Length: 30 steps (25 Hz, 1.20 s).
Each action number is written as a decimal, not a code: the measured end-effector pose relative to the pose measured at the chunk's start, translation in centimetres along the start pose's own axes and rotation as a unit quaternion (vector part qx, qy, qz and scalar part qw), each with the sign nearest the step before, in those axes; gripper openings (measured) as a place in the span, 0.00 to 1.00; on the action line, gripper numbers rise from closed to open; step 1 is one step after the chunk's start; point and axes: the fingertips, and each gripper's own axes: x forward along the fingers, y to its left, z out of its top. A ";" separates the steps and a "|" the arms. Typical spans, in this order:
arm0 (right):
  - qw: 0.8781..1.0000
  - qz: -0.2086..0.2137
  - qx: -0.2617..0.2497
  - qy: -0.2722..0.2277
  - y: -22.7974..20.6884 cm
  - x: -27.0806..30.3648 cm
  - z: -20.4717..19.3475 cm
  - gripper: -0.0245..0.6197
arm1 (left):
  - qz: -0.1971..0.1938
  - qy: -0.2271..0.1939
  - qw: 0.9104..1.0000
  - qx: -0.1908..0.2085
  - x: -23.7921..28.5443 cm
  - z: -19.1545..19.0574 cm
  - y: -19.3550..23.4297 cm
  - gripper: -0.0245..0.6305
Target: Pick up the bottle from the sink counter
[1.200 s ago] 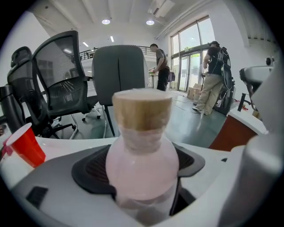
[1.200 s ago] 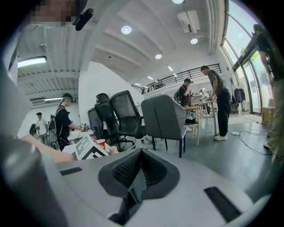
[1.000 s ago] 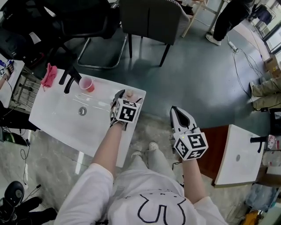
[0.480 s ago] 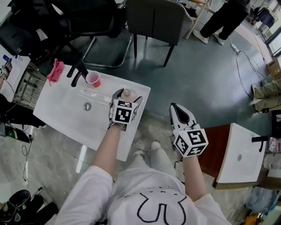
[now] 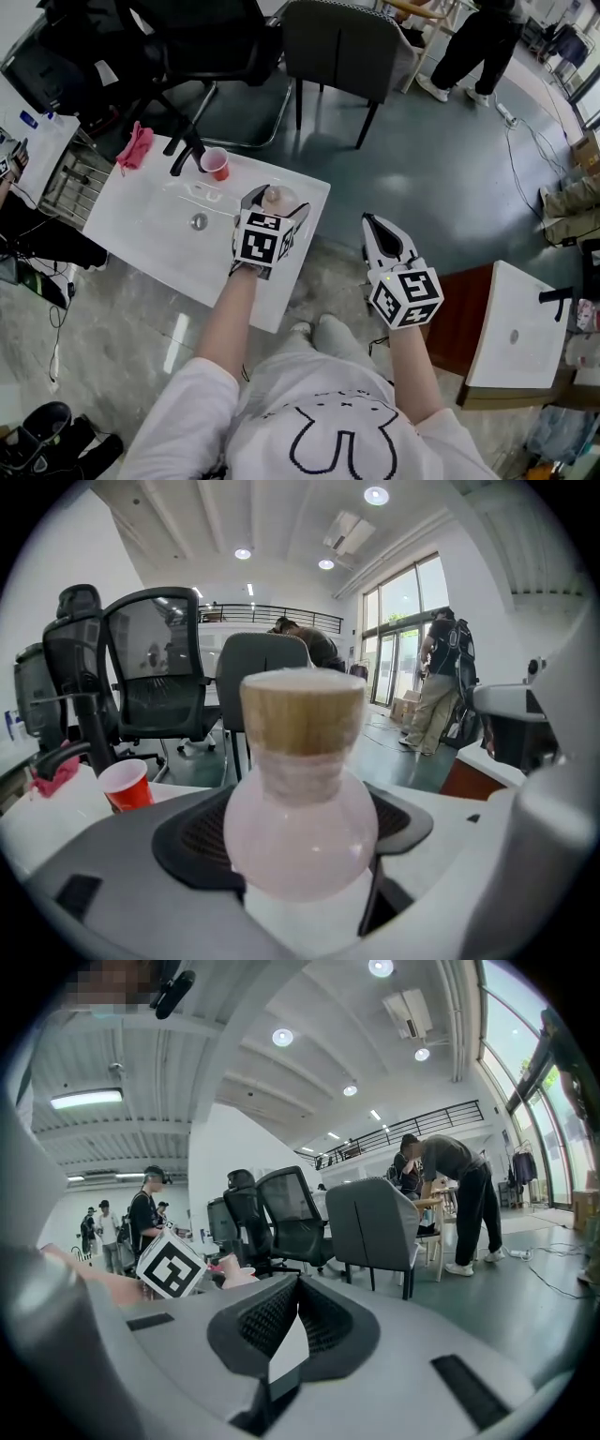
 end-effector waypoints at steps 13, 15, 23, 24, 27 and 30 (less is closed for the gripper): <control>0.999 0.037 -0.019 -0.021 1.0 -0.7 3.6 0.07 | 0.004 -0.048 0.999 0.002 -5.8 5.1 -1.7 0.65; 0.999 0.044 -0.022 -0.024 1.4 -0.4 4.2 0.07 | 0.011 -0.061 0.998 -0.004 -6.9 6.0 -1.4 0.65; 0.996 0.060 -0.046 -0.042 1.8 -0.7 6.4 0.07 | 0.038 -0.097 0.995 0.004 -10.6 8.5 -1.7 0.65; 0.996 0.060 -0.054 -0.045 1.9 -0.7 6.7 0.07 | 0.043 -0.102 0.994 0.007 -11.1 8.7 -1.6 0.65; 0.994 0.059 -0.079 -0.053 2.1 -1.0 7.8 0.07 | 0.057 -0.121 0.991 0.009 -12.5 9.7 -1.7 0.65; 0.992 0.059 -0.097 -0.061 2.1 -1.5 8.7 0.07 | 0.074 -0.145 0.986 0.012 -13.8 10.8 -2.0 0.65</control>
